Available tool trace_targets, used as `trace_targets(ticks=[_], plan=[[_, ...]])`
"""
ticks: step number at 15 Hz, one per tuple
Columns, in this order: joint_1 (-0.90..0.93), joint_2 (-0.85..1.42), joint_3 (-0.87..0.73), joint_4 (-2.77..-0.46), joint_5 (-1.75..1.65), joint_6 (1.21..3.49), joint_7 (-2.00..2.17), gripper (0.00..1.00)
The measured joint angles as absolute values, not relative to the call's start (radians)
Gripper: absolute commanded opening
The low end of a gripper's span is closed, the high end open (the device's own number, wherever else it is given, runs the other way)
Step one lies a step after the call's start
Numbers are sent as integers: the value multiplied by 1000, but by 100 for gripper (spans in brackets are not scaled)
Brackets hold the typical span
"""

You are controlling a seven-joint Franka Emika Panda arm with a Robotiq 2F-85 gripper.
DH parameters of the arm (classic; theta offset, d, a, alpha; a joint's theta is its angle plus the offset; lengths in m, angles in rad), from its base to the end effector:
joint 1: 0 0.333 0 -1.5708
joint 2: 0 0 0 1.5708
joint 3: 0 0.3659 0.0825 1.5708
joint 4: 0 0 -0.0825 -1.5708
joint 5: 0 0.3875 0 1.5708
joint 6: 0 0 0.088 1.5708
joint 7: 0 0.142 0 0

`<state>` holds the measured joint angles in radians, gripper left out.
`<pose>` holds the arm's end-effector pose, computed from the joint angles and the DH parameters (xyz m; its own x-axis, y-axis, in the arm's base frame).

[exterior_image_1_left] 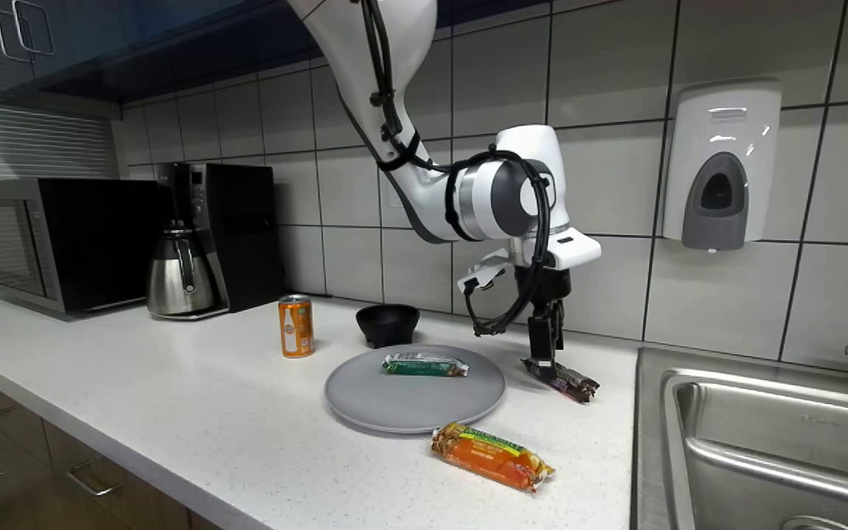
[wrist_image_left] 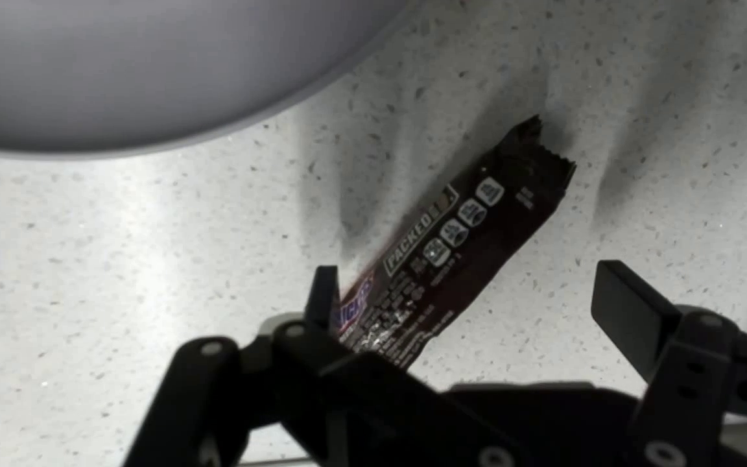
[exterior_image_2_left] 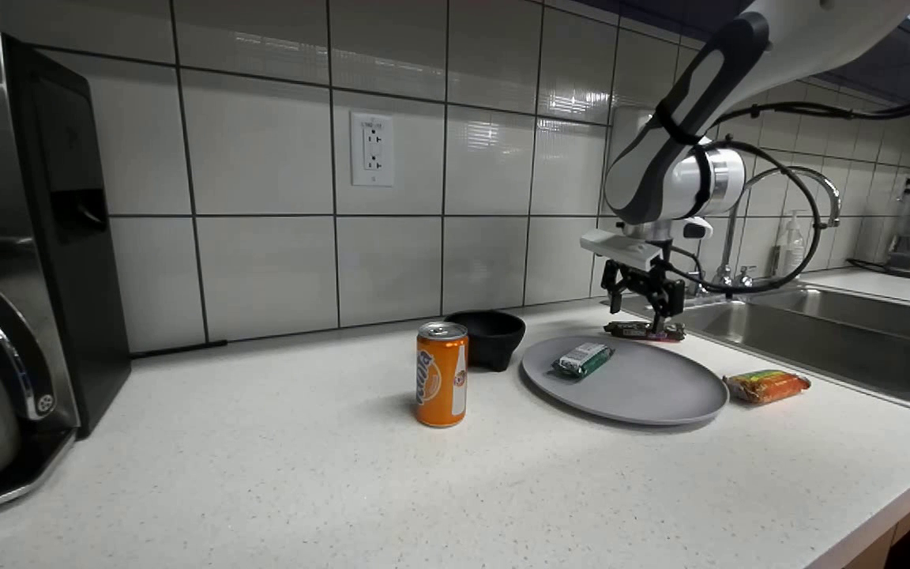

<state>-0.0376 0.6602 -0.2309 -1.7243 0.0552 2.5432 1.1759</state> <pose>0.7056 -0.1732 0.2305 0.1307 -0.9782 0.1614 -0.9809 -0.1512 -0.1220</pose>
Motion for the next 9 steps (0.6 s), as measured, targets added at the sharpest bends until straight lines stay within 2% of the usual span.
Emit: trace_targets(ticks=[1,2,3,4,9], plan=[[-38,661,-232,-1724,55,2543,1176,100],[-38,662,-232,-1724,55,2542,1176,75],[-38,662,-233,-1724,55,2542,1176,74],[-38,663,-234,-1724,55,2542,1176,68],[-38,663,-234,-1723,55,2542,1177,27]])
